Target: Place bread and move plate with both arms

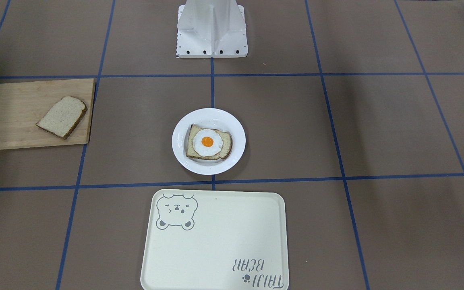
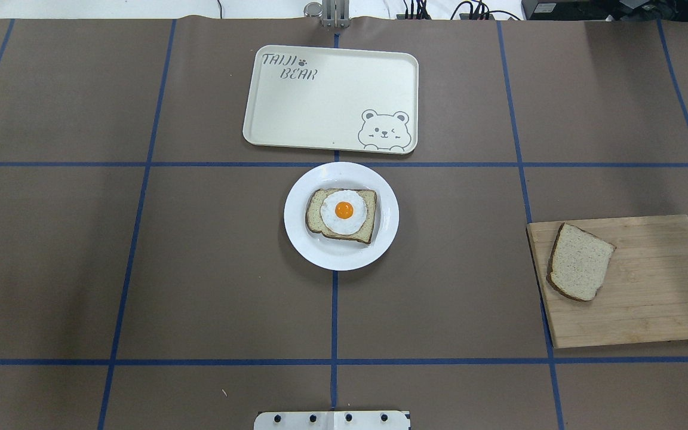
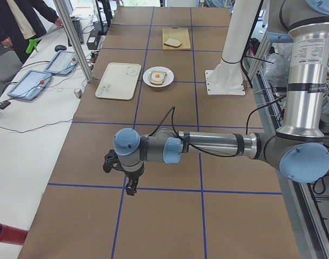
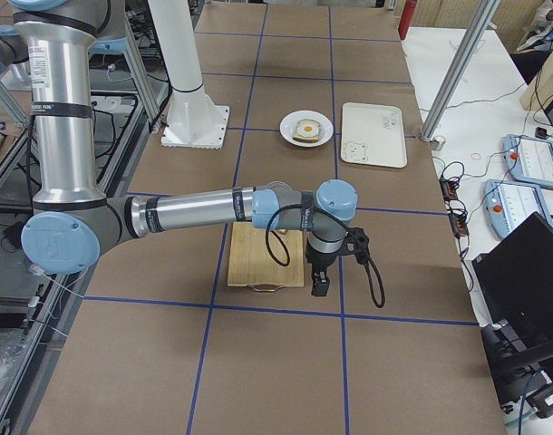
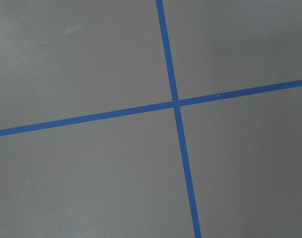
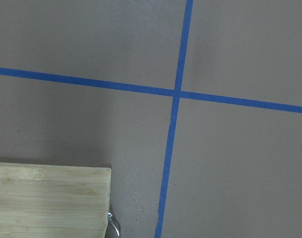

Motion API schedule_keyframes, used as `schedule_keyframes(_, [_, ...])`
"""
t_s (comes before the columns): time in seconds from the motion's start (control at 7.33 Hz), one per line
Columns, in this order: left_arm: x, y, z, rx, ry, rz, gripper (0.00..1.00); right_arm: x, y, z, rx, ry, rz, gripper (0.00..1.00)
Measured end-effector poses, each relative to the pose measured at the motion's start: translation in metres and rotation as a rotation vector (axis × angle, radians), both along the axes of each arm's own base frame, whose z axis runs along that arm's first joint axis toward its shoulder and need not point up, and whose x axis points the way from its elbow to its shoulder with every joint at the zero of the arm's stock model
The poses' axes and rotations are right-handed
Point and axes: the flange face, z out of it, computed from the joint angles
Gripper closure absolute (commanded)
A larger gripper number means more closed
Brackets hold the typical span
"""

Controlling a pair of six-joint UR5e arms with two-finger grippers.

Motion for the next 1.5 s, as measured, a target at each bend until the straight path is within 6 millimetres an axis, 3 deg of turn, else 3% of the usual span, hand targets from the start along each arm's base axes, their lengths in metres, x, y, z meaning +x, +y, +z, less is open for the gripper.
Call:
schedule_keyframes(1.36, [-0.001,0.0,-0.026,0.055,-0.003,0.0,0.0,0.0,-0.003,-0.006,0.013,0.003,-0.001,0.0])
schedule_keyframes(1.5, [-0.001,-0.003,-0.034,0.073,-0.003,0.0,0.0,0.0,-0.008,-0.013,0.032,0.002,-0.001,0.0])
